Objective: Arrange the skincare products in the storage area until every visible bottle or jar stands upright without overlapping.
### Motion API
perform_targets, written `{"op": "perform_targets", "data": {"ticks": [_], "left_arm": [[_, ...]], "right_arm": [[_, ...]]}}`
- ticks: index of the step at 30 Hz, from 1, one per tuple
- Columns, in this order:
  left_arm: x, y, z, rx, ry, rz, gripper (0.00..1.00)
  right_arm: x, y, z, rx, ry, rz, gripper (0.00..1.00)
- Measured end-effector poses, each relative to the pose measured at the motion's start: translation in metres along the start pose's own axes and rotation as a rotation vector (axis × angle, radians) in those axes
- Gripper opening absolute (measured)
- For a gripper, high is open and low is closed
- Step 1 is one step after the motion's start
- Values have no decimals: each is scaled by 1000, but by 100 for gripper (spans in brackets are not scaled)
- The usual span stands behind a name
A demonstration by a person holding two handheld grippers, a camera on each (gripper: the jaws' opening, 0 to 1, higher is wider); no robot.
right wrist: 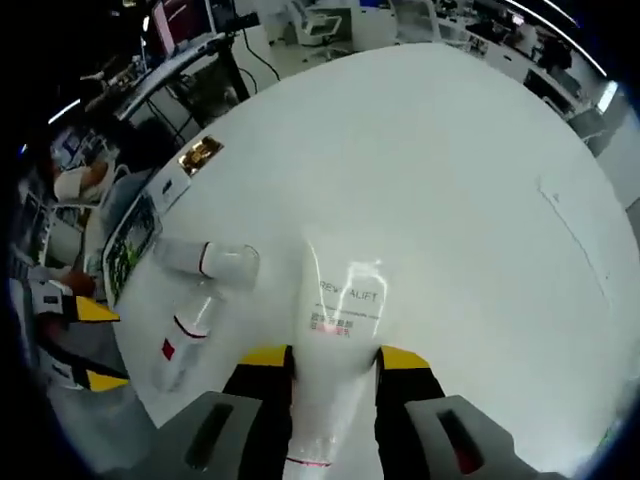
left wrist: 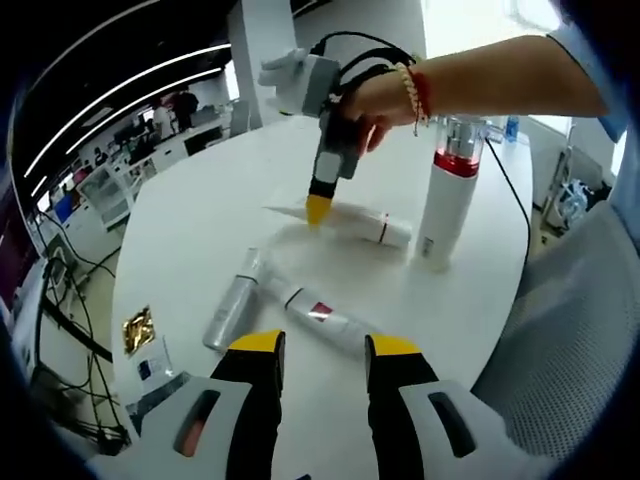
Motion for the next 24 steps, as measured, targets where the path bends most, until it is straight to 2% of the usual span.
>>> {"op": "perform_targets", "data": {"ticks": [1, 7, 8, 11, 16, 24], "left_arm": [[-1, -1, 1, -7, 4, -6, 30], [-2, -5, 5, -35, 6, -12, 32], [-1, -5, 5, -38, 9, -9, 32], [0, -4, 5, -43, 23, 7, 32], [1, -4, 3, -63, 69, 39, 30], [2, -6, 6, -72, 68, 39, 31]], "right_arm": [[-1, 5, -2, 3, 4, 48, 24], [-4, 34, -10, 19, -4, 211, 24], [-3, 43, -11, 35, -29, 271, 24], [-5, 53, -14, 62, -75, 338, 24], [-15, 61, -17, 59, -136, 408, 24], [-21, 71, -29, 54, -127, 508, 23]]}}
Point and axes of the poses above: the point that each gripper's makers call its tool centre point, and the gripper's own axes: y roughly backward along the fingers, z roughly to its right, x roughly out of its top, the point moved 7 cm from there along y, roughly backward along the fingers, and after that the axes turned 6 degrees about -x, right-handed, at the moved point
